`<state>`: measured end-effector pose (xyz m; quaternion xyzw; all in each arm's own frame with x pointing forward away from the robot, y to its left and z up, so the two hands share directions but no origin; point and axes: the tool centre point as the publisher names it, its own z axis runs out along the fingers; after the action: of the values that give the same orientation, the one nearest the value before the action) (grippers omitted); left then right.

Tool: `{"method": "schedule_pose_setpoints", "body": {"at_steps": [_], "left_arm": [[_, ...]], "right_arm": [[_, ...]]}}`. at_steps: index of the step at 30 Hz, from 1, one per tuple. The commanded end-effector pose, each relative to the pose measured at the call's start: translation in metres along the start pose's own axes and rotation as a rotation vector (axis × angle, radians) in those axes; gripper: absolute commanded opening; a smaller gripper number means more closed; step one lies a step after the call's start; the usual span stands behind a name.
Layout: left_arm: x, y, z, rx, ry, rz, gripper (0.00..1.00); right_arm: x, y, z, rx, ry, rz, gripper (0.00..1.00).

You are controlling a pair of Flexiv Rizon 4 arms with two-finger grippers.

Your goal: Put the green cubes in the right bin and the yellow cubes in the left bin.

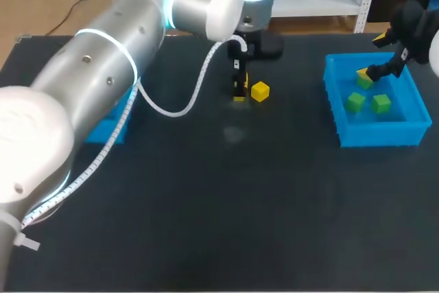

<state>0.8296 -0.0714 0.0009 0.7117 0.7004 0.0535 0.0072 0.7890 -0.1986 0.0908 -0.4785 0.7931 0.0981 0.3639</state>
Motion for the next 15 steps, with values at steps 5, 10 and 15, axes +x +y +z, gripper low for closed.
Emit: {"method": "schedule_pose_setpoints", "body": {"at_steps": [5, 10, 15], "left_arm": [[-0.007, 0.013, 0.021, 0.013, 0.038, -0.024, 1.00], [-0.007, 0.013, 0.026, -0.015, 0.033, -0.041, 0.00], [-0.006, 0.011, 0.026, -0.035, 0.035, -0.035, 0.00]], "right_arm": [[0.000, 0.001, -0.001, 0.001, 0.000, 0.000, 1.00], [0.000, 0.001, -0.001, 0.001, 0.000, 0.000, 1.00], [0.000, 0.001, -0.001, 0.001, 0.000, 0.000, 1.00]]}}
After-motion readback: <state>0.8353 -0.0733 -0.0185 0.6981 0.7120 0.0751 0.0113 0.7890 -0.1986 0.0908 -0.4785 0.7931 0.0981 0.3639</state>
